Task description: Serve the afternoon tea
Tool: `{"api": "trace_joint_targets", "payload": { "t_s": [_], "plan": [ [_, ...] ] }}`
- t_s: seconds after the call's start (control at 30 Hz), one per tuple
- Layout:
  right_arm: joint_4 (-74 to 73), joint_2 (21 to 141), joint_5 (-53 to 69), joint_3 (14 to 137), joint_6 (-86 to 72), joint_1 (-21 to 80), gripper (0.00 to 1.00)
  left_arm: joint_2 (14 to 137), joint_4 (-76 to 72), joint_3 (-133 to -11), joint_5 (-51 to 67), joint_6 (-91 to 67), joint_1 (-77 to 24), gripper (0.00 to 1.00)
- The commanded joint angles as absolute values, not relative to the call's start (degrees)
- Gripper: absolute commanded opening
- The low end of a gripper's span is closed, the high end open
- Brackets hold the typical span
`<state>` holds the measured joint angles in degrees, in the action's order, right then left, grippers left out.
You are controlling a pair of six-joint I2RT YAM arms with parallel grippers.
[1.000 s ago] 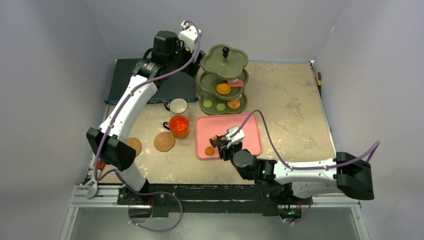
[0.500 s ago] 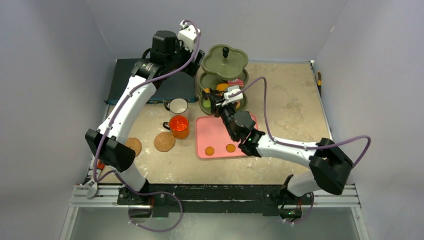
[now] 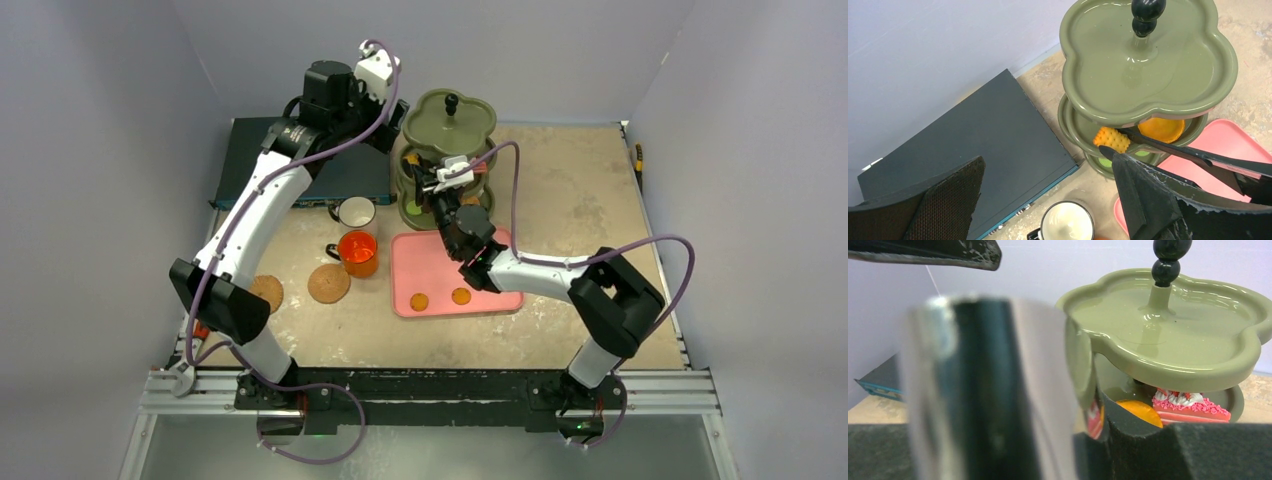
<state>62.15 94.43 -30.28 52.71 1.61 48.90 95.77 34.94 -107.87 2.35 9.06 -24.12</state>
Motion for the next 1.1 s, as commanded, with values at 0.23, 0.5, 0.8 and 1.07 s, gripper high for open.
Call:
{"api": "trace_joint_targets", "payload": {
  "t_s": [0.23, 0.5, 0.8, 1.07],
  "plan": [
    [79.7, 99.8, -33.2, 54.2, 4.6, 48.0, 0.35, 92.0, 33.9, -107.0, 2.0, 9.7, -23.7, 0.99],
    [77.7, 101.8, -34.3, 55.1, 2.7, 48.1, 0.49, 91.6, 33.5, -106.2, 2.1, 9.7, -23.7, 0.99],
    [74.9, 98.0, -34.6, 53.9, 0.5, 48.1, 0.55, 90.9, 33.5, -104.9, 2.3, 9.3, -23.7, 0.99],
    [70.3, 85.9, -33.0, 44.2, -1.0, 51.9, 0.55, 92.3, 38.4, -107.8, 4.0, 7.6, -21.4, 0.99]
  ]
}}
